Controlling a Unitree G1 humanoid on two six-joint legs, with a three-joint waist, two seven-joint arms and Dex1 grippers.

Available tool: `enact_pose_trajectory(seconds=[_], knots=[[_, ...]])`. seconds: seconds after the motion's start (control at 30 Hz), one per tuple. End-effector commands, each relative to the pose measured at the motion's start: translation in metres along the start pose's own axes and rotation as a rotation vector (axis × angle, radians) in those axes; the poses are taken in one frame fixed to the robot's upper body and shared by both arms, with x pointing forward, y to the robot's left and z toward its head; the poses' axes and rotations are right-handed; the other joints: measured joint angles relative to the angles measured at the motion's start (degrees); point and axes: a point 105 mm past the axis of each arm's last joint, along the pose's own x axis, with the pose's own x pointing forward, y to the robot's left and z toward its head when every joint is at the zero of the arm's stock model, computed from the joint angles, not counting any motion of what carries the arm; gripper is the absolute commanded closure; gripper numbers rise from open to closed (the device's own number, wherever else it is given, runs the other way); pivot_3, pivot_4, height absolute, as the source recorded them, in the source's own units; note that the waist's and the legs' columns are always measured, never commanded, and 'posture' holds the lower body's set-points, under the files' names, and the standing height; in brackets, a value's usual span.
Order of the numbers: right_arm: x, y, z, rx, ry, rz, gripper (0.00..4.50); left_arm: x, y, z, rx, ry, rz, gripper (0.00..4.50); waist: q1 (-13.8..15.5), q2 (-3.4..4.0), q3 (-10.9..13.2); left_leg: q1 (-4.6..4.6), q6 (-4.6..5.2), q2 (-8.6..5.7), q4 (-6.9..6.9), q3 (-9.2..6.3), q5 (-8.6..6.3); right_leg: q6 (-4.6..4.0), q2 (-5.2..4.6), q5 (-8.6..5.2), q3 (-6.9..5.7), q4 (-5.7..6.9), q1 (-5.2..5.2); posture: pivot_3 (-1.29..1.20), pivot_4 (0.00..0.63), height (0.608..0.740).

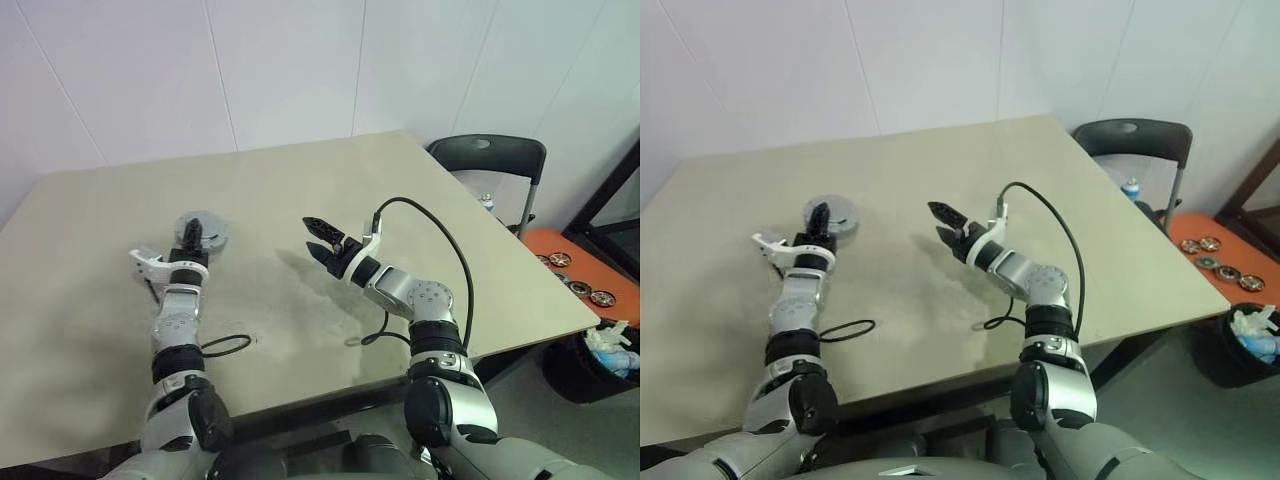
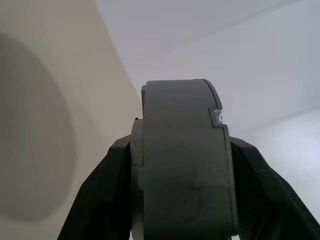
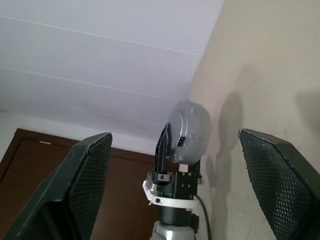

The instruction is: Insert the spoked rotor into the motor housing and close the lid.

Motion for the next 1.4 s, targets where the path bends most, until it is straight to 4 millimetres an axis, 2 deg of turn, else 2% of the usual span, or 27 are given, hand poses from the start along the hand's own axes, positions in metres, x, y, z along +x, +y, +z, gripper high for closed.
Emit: enact_pose_trajectory(seconds=[0.03, 0.17, 0.53, 0.77, 0.8, 1.0, 1.13, 1.4], knots=[[0.008, 0.017, -0.005, -0.004, 0.0, 0.07, 0.29, 0.008, -0.008, 0.03, 0.086, -0.079, -0.01, 2.2, -0.13, 0.0, 0.0, 0.01, 0.0, 0.02, 0.0, 0.0, 0.0, 0.0, 0.02, 0.0, 0.0, 0.01, 0.0, 0.0, 0.0, 0.74], [0.009, 0.017, -0.006, -0.005, 0.006, 0.068, 0.29, 0.007, 0.006, 0.035, 0.143, -0.068, 0.058, 2.2, -0.1, -0.02, -0.01, 0.0, 0.0, 0.02, 0.0, -0.01, 0.0, 0.0, 0.02, 0.0, -0.01, 0.02, 0.0, 0.0, 0.0, 0.74], [0.01, 0.016, -0.006, -0.018, 0.019, 0.06, 0.29, 0.002, 0.031, 0.031, 0.182, -0.066, 0.202, 2.2, -0.18, -0.11, -0.07, 0.06, 0.0, 0.0, 0.01, -0.01, 0.0, 0.0, -0.01, 0.0, -0.02, 0.07, 0.03, 0.0, 0.0, 0.74], [0.012, 0.015, -0.006, -0.025, 0.02, 0.053, 0.26, -0.007, 0.054, 0.042, 0.216, -0.111, 0.347, 0.16, -0.39, -0.15, -0.21, 0.18, -0.03, 0.03, 0.02, -0.01, 0.02, 0.0, 0.01, 0.01, -0.02, 0.18, 0.11, 0.0, 0.0, 0.74], [0.012, 0.015, -0.006, -0.027, 0.02, 0.052, 0.26, -0.009, 0.058, 0.044, 0.222, -0.119, 0.374, 0.05, -0.49, -0.15, -0.25, 0.22, -0.04, 0.03, 0.02, -0.01, 0.02, -0.01, 0.02, 0.01, -0.01, 0.2, 0.13, 0.0, 0.0, 0.74], [0.013, 0.015, -0.005, -0.029, 0.014, 0.052, 0.26, -0.016, 0.07, 0.056, 0.276, -0.165, 0.483, 0.05, -1.92, -0.16, -0.27, 0.99, -0.05, 0.12, -0.2, 0.03, 0.02, -0.03, 0.15, 0.02, 0.03, 0.17, 0.71, 0.0, 0.0, 0.74], [0.014, 0.015, -0.006, -0.031, 0.019, 0.053, 0.26, -0.023, 0.077, 0.07, 0.338, -0.216, 0.58, 0.05, -2.41, -0.16, -0.28, 1.07, -0.05, 0.13, -0.21, 0.04, 0.02, -0.03, 0.23, 0.02, 0.17, 0.2, 0.72, 0.0, 0.0, 0.74], [0.017, 0.014, -0.007, -0.032, 0.026, 0.055, 0.26, -0.033, 0.085, 0.084, 0.411, -0.243, 0.72, 0.05, -3.74, -0.16, -0.3, 1.12, -0.04, 0.11, -0.27, 0.12, 0.01, -0.02, 0.24, 0.02, 0.39, 0.19, 0.7, 0.0, 0.0, 0.74]])
